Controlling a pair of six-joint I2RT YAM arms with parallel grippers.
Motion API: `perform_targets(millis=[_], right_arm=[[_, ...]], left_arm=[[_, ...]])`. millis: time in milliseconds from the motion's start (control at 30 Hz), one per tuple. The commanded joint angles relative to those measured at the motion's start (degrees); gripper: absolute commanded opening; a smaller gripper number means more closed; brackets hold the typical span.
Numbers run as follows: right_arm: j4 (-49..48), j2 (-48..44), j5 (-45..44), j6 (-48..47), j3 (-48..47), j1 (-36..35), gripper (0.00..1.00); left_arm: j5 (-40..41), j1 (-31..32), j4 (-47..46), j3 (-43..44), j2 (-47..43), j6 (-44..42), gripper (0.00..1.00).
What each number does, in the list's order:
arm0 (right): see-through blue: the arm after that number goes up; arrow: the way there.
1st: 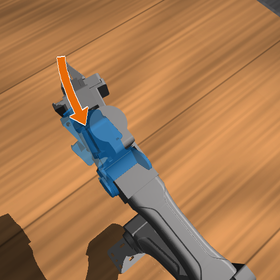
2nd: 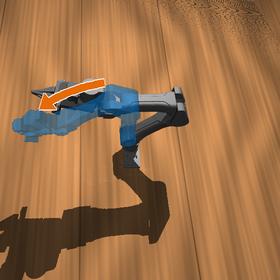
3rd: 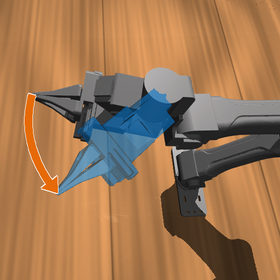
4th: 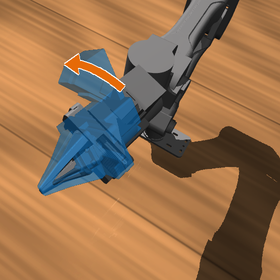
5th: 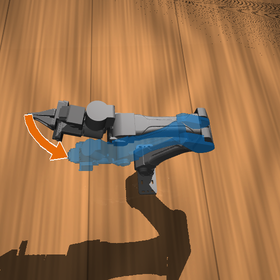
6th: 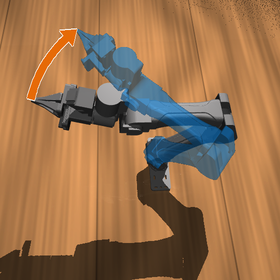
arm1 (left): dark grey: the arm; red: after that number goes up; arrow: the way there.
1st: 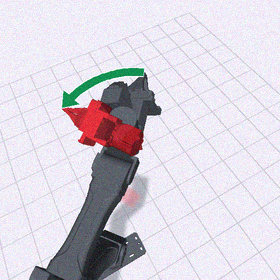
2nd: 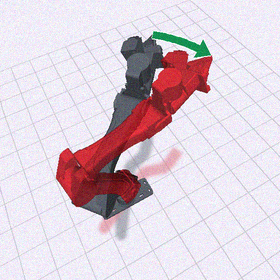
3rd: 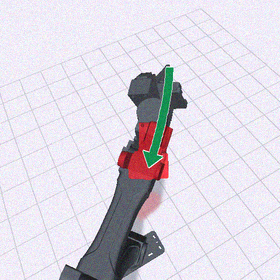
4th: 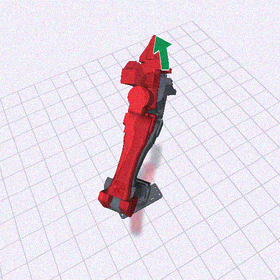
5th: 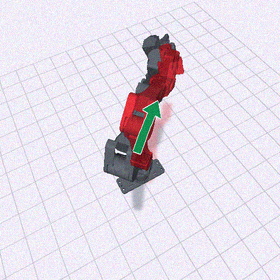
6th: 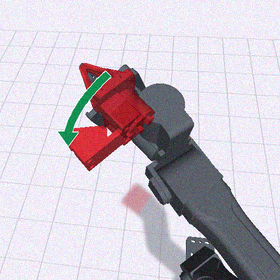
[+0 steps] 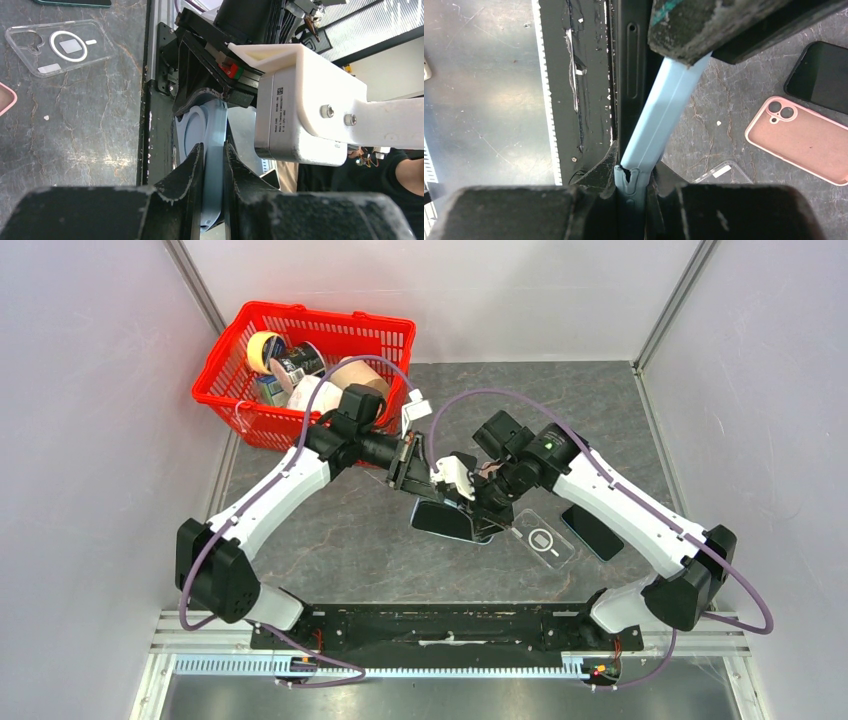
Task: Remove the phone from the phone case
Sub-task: Remove the phone case from the phone.
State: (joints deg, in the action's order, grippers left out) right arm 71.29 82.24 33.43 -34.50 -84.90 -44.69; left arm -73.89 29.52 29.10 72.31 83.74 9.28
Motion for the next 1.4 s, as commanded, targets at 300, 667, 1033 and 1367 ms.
perform_targets(millis=[300, 667, 1033, 1367], right_arm=[[-7.9, -4.1, 17.6, -1.9, -6.5, -0.2, 0.00], [-7.2, -2.0, 23.9, -0.7, -7.3, 0.6, 0.00], [-7.3, -3.0, 24.8, -0.6, -6.6, 2.1, 0.00], [-6.9, -2.3, 26.4, -0.4, -6.5, 2.8, 0.00]], left_arm=[[21.4, 4.1, 3.9, -3.0, -0.2, -20.7, 0.02], [29.4, 7.7, 0.1, -6.7, -3.4, -27.0, 0.02], [25.0, 7.8, 8.4, -8.3, -4.2, -41.5, 0.02], [29.5, 7.9, 10.7, -9.2, -5.5, -48.1, 0.16]])
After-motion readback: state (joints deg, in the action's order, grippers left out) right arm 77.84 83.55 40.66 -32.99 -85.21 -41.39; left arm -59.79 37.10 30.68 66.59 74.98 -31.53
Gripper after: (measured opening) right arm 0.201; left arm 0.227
